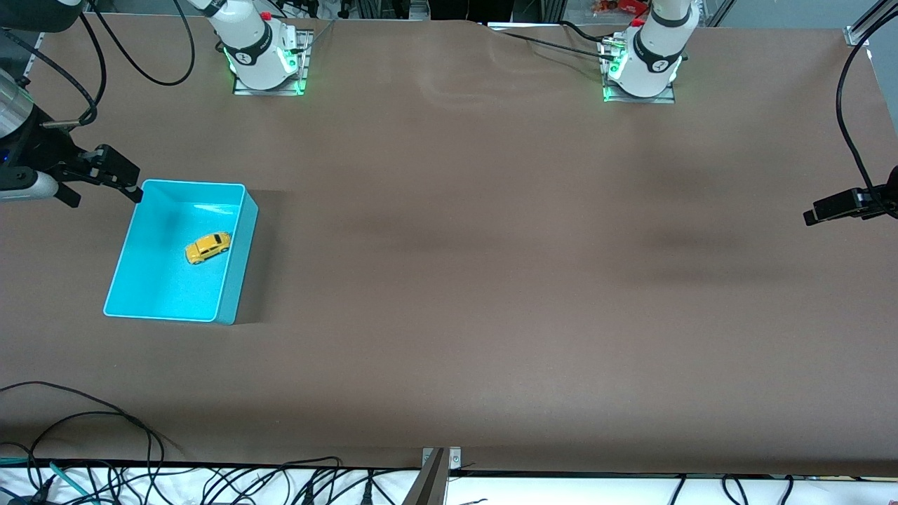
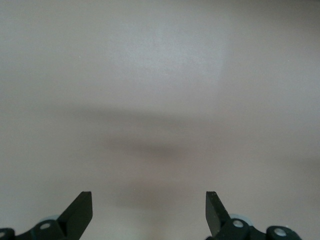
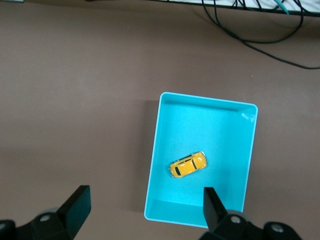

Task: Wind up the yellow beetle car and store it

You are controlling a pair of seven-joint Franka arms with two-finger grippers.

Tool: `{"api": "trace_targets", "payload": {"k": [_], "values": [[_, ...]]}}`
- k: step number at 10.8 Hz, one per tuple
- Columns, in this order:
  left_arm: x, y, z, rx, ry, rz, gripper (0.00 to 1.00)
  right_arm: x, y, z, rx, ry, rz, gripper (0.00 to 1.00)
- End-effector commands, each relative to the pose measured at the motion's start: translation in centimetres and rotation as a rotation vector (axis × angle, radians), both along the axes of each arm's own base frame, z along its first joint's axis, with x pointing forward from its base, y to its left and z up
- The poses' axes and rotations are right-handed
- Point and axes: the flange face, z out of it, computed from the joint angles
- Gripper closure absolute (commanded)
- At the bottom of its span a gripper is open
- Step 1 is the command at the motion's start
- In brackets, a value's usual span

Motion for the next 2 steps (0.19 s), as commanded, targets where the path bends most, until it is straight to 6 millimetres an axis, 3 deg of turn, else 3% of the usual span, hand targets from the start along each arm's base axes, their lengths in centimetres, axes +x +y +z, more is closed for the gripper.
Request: {"api": "trace_targets", "payload": {"k": [1,2], "values": [[-0.52,0.09,0.50,-0.019,-0.013,-0.007,0.00,0.11,-0.08,0.20,-0.017,0.042,-0.022,0.00],[-0.52,0.09,0.50,-0.019,-0.013,-0.007,0.00,0.11,-0.16,0.20,-0.016,0.042,-0.024,0.00]]}}
